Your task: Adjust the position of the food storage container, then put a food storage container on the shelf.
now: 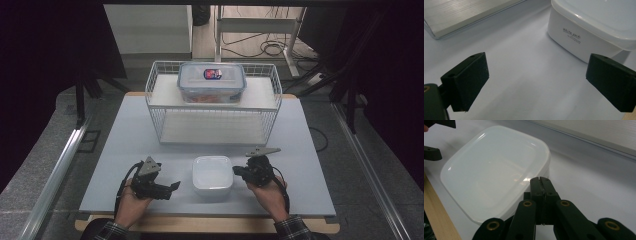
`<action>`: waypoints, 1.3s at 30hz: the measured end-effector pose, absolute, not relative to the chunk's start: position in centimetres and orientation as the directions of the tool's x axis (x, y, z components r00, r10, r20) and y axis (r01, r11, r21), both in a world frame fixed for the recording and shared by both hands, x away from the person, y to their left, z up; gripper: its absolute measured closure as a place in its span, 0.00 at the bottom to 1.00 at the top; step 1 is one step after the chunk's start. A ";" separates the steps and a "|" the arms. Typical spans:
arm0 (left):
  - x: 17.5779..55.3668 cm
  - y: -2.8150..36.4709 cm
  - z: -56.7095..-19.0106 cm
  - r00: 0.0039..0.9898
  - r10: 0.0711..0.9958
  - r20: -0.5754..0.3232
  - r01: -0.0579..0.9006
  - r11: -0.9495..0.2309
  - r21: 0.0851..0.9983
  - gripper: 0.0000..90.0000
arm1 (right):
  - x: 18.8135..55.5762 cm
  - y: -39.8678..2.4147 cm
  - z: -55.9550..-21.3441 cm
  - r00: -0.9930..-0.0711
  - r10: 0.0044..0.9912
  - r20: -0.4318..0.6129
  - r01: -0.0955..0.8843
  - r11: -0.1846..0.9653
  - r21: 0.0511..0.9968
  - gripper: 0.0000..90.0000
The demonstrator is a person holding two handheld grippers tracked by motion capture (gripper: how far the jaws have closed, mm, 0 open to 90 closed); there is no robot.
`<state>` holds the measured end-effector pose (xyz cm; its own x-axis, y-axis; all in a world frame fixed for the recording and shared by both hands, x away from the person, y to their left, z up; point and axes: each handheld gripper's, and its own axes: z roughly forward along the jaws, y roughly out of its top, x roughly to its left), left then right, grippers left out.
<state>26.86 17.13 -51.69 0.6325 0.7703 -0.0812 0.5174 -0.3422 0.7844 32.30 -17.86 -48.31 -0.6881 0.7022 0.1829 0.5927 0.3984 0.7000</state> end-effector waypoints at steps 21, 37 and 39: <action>27.1 16.7 -50.8 0.630 0.765 -0.132 0.550 -0.320 0.772 0.03 | 31.9 -19.9 -48.2 -0.702 0.694 0.159 0.533 0.365 0.763 0.20; 29.3 13.7 -49.6 0.679 0.713 -0.174 0.548 -0.334 0.767 0.04 | 31.9 -18.0 -47.9 -0.701 0.685 0.198 0.570 0.371 0.734 0.10; 29.7 13.3 -49.6 0.686 0.705 -0.182 0.550 -0.338 0.764 0.04 | 32.0 -17.8 -47.9 -0.701 0.684 0.201 0.573 0.372 0.731 0.13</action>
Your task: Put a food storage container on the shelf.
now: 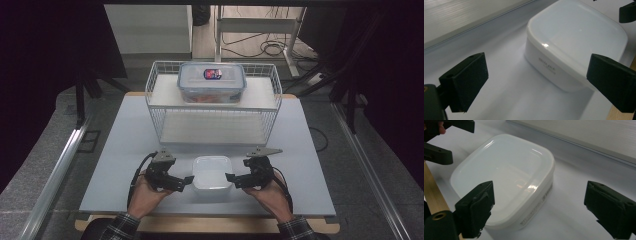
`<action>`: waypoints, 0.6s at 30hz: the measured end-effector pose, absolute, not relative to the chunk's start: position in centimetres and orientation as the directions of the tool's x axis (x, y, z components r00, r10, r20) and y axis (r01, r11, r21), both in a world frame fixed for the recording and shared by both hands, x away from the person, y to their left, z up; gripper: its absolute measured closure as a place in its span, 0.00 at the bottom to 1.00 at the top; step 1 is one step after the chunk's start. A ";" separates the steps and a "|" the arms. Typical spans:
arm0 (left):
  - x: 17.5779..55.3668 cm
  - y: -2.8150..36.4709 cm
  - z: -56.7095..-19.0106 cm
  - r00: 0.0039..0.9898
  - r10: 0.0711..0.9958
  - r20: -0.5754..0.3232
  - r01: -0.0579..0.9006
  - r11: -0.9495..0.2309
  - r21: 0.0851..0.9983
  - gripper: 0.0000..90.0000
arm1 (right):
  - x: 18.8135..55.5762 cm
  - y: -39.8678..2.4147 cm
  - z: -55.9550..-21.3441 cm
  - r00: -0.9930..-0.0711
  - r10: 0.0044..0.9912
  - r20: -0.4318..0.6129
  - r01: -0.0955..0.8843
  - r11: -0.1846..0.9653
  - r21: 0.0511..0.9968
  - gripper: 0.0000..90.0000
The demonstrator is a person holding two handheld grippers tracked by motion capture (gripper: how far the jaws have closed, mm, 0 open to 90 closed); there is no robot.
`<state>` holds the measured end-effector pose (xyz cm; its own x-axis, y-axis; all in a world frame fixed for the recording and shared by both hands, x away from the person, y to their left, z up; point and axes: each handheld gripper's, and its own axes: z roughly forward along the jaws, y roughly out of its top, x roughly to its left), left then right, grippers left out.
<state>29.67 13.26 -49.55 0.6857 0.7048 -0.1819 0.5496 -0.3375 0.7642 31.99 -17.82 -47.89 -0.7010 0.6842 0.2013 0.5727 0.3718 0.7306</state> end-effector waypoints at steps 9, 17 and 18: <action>30.9 11.7 -49.2 0.705 0.683 -0.190 0.545 -0.350 0.762 0.07 | 33.1 -16.5 -47.7 -0.724 0.658 0.208 0.570 0.401 0.717 0.20; 31.5 11.1 -50.5 0.711 0.657 -0.250 0.577 -0.343 0.741 0.05 | 33.4 -15.8 -48.7 -0.729 0.647 0.222 0.585 0.422 0.693 0.17; 31.6 11.2 -50.7 0.711 0.650 -0.270 0.586 -0.333 0.739 0.05 | 33.5 -15.9 -48.8 -0.722 0.648 0.241 0.599 0.411 0.687 0.17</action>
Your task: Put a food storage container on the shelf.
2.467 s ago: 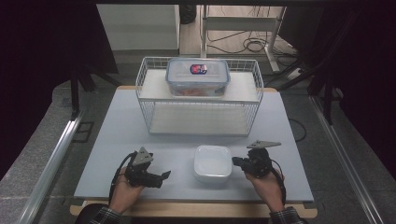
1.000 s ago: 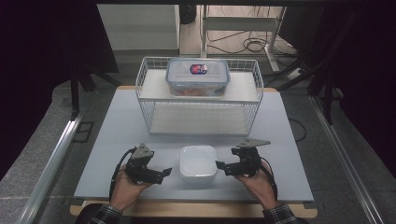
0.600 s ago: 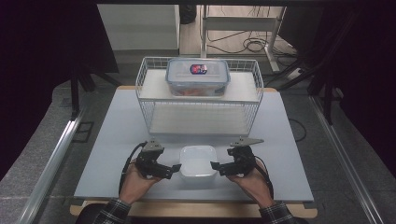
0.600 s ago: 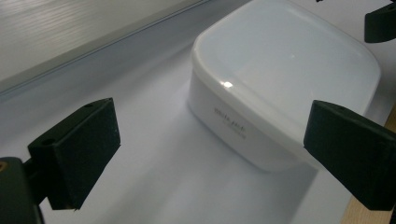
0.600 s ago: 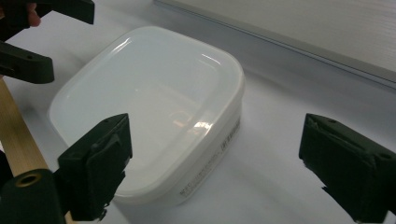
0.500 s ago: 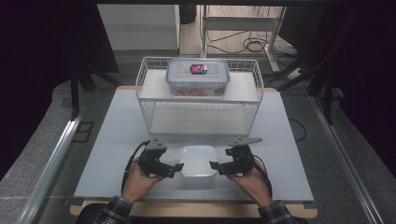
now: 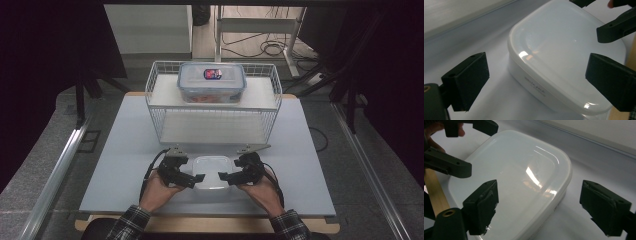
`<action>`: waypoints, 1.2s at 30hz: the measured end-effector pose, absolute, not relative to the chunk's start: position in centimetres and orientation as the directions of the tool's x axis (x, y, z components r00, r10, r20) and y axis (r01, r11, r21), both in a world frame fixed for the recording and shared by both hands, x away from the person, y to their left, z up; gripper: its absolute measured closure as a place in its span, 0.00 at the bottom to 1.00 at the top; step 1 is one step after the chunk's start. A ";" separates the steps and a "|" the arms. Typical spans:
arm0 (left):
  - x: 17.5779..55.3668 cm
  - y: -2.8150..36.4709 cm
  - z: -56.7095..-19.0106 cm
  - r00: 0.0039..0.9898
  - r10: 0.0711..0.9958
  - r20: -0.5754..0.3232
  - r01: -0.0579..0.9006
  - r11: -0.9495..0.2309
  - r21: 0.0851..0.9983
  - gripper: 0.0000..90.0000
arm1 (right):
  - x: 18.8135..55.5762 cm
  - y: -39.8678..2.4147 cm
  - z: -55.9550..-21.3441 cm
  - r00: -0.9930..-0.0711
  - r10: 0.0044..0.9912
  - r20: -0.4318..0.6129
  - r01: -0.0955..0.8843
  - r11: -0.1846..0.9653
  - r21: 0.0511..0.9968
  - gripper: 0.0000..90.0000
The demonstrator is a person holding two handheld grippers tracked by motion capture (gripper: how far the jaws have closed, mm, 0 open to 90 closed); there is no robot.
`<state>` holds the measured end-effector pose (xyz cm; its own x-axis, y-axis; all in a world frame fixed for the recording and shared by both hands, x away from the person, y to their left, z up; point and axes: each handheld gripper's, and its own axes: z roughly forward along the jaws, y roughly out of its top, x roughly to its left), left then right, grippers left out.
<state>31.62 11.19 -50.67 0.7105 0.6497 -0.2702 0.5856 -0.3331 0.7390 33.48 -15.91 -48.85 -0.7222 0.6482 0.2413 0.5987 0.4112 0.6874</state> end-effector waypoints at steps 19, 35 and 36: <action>28.9 12.0 -49.9 0.692 0.625 -0.361 0.632 -0.282 0.722 0.57 | 31.6 -18.3 -47.9 -0.622 0.656 0.428 0.735 0.301 0.608 0.67; 28.8 13.0 -49.4 0.621 0.696 -0.360 0.632 -0.173 0.756 0.87 | 30.8 -18.1 -47.3 -0.620 0.698 0.360 0.679 0.247 0.691 0.87; 28.9 13.0 -49.5 0.615 0.698 -0.368 0.636 -0.163 0.754 0.87 | 30.7 -17.9 -47.3 -0.622 0.702 0.347 0.670 0.248 0.700 0.87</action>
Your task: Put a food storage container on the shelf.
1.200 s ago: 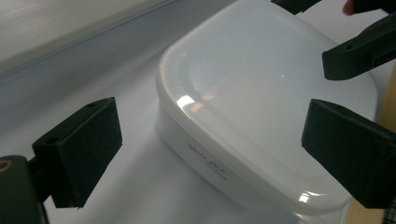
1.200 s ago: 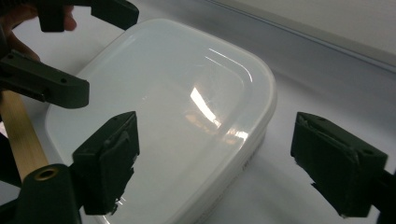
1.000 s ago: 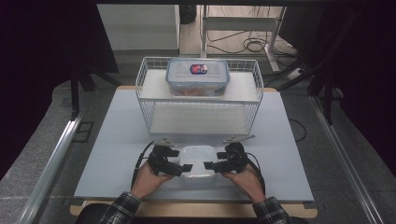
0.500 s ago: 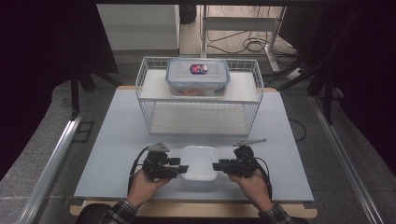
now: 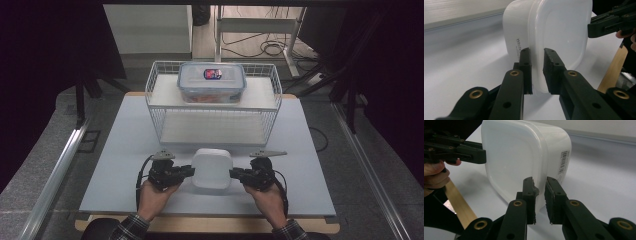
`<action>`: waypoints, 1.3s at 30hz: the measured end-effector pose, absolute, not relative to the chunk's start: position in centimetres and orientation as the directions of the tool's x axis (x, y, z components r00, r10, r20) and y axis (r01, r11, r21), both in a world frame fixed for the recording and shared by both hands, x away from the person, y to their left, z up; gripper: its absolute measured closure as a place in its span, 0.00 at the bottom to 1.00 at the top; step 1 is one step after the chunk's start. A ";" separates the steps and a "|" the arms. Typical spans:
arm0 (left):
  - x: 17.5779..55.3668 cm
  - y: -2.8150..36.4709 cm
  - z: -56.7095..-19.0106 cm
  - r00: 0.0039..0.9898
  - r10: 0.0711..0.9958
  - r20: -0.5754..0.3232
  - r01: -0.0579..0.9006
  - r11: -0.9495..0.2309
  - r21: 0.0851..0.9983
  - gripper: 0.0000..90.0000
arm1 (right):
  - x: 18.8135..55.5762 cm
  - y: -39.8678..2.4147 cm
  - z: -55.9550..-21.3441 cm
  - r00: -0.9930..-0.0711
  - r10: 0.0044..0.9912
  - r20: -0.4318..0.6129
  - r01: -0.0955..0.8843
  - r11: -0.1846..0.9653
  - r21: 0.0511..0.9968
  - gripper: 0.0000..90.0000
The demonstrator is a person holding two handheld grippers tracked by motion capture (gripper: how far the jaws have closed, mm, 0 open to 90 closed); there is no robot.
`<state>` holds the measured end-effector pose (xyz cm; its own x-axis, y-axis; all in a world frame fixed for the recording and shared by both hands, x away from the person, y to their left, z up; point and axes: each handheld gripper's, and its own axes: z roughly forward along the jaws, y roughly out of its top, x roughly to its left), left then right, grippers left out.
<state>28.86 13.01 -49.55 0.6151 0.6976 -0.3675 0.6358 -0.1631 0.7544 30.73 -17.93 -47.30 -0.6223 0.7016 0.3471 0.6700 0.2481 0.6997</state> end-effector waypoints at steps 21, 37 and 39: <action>28.8 13.2 -47.8 0.621 0.719 -0.314 0.581 -0.153 0.800 0.88 | 30.3 -17.2 -46.1 -0.631 0.725 0.275 0.584 0.210 0.784 0.86; 29.5 13.4 -44.1 0.635 0.726 -0.264 0.522 -0.151 0.840 0.88 | 31.2 -17.1 -43.5 -0.648 0.719 0.253 0.527 0.182 0.830 0.86; 29.6 13.4 -43.7 0.637 0.727 -0.257 0.514 -0.152 0.844 0.88 | 31.3 -17.0 -43.0 -0.650 0.718 0.249 0.520 0.181 0.835 0.86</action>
